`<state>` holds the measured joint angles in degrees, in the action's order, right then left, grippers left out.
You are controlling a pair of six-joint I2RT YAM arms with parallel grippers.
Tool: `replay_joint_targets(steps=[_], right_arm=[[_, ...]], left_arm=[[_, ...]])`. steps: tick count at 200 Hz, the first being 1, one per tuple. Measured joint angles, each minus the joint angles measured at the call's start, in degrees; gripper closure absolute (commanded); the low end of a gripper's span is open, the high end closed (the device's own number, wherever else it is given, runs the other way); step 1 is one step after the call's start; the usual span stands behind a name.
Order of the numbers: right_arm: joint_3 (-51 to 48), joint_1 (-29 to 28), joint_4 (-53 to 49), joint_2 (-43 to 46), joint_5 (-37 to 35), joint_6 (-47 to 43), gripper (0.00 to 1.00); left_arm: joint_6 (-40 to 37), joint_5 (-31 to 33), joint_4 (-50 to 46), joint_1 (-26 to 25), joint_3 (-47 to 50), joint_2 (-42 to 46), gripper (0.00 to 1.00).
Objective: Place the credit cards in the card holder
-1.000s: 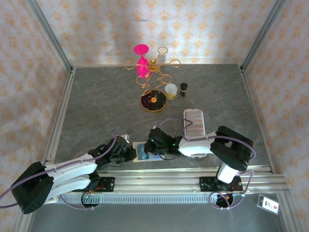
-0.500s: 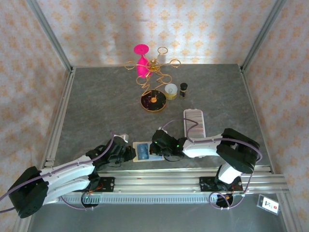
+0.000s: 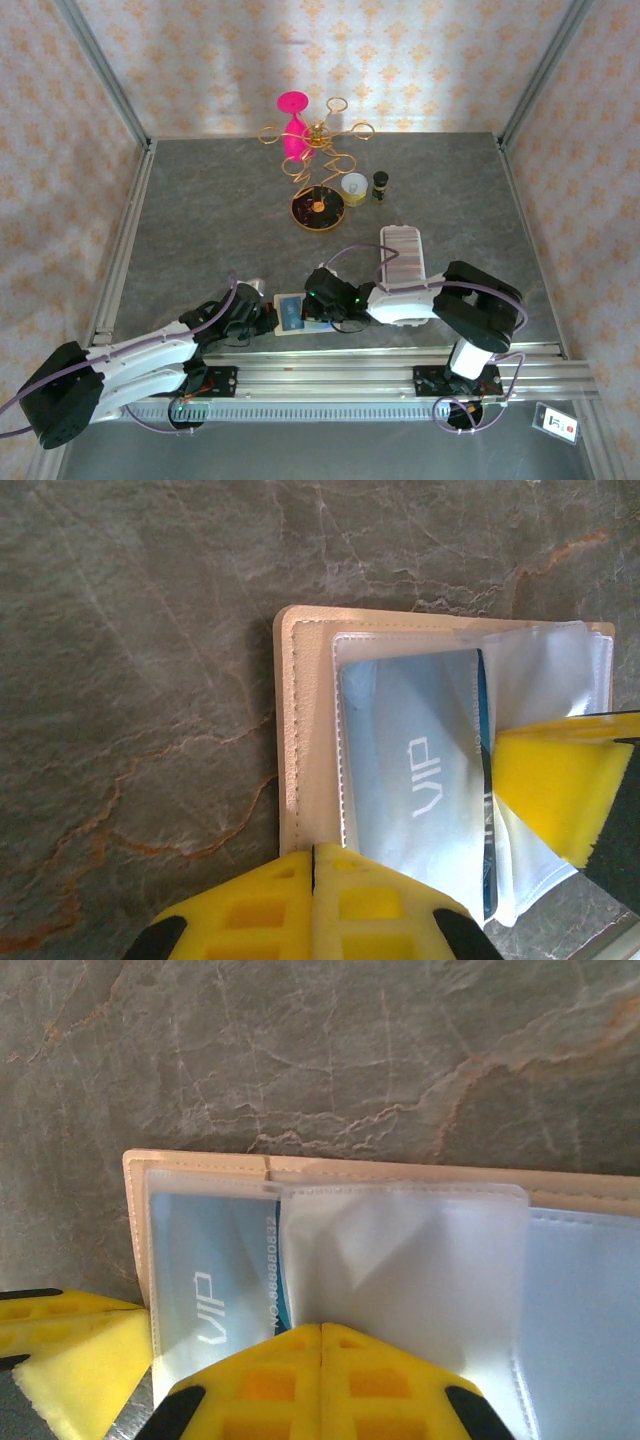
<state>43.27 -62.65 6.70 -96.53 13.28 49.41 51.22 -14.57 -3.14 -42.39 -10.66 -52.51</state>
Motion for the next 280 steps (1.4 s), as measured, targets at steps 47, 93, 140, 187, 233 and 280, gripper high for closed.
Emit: replay_joint_targets(steps=[47,93,140,187,233,280], right_arm=[[1.0,-0.3,-1.8,-0.1,-0.5,-0.2,1.00],[0.9,-0.7,-4.9,2.7,-3.0,-0.2,0.91],[-1.8,-0.7,-7.7,9.1,-5.5,0.4,0.76],[-4.9,-0.7,-9.3,9.8,-5.8,1.2,0.70],[-4.8,-0.7,-7.5,8.9,-5.1,1.4,0.61],[-3.3,-0.9,-6.2,7.3,-4.2,1.5,0.60]], left_arm=[[0.4,0.0,0.9,0.0,0.6,0.3,0.97],[0.4,0.0,0.7,0.0,0.7,0.8,0.97],[0.4,0.0,0.4,0.0,0.7,1.1,0.96],[0.4,0.0,0.3,0.0,0.7,1.1,0.97],[0.4,0.0,0.3,0.0,0.7,1.1,0.97],[0.4,0.0,0.3,0.0,0.7,1.1,0.96]])
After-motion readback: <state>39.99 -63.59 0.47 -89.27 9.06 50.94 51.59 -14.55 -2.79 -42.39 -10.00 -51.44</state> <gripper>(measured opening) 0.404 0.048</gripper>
